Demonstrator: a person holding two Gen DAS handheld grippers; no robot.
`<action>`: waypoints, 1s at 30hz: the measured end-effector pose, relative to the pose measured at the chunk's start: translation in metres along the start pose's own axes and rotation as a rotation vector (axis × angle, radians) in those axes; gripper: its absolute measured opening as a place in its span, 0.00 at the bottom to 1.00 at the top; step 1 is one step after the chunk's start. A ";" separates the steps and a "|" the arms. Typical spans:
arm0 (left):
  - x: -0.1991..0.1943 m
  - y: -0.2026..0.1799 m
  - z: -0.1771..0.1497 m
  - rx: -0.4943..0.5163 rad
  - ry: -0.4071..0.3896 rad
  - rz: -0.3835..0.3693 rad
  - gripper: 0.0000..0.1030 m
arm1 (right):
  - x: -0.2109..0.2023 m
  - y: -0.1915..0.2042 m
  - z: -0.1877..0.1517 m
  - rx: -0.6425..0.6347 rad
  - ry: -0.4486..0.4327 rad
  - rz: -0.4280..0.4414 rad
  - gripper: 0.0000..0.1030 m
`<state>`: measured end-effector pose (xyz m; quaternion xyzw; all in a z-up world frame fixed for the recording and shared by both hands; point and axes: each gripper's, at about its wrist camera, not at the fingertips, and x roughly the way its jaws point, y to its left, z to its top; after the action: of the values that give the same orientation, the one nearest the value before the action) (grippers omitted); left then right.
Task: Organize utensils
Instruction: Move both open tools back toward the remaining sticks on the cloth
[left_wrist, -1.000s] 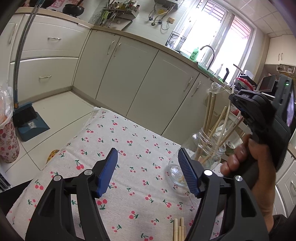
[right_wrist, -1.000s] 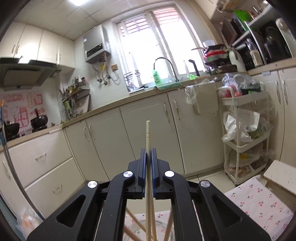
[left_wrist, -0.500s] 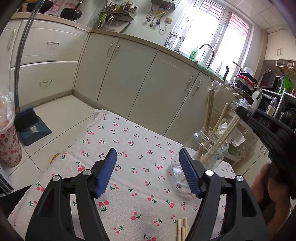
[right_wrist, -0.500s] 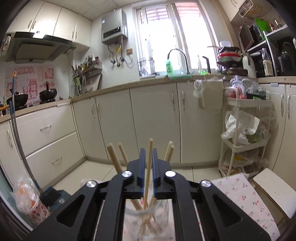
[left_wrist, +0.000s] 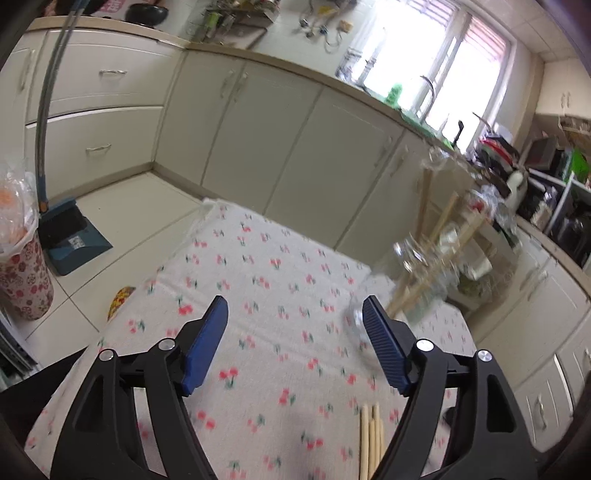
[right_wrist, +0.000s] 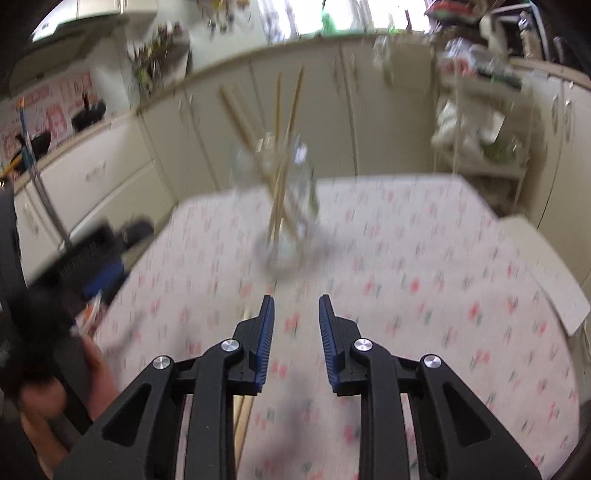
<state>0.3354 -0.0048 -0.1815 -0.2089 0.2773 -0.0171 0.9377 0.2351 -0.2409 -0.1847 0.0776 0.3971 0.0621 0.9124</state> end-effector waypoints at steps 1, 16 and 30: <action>-0.003 0.000 -0.003 0.012 0.017 0.004 0.70 | 0.002 0.002 -0.003 -0.009 0.022 0.000 0.25; -0.028 0.010 -0.031 0.071 0.156 0.049 0.73 | 0.026 0.031 -0.024 -0.144 0.193 -0.056 0.25; -0.002 -0.042 -0.047 0.321 0.316 0.069 0.75 | 0.014 -0.008 -0.024 -0.141 0.187 -0.054 0.13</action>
<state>0.3123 -0.0609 -0.1996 -0.0420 0.4214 -0.0612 0.9039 0.2272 -0.2445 -0.2126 -0.0037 0.4770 0.0724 0.8759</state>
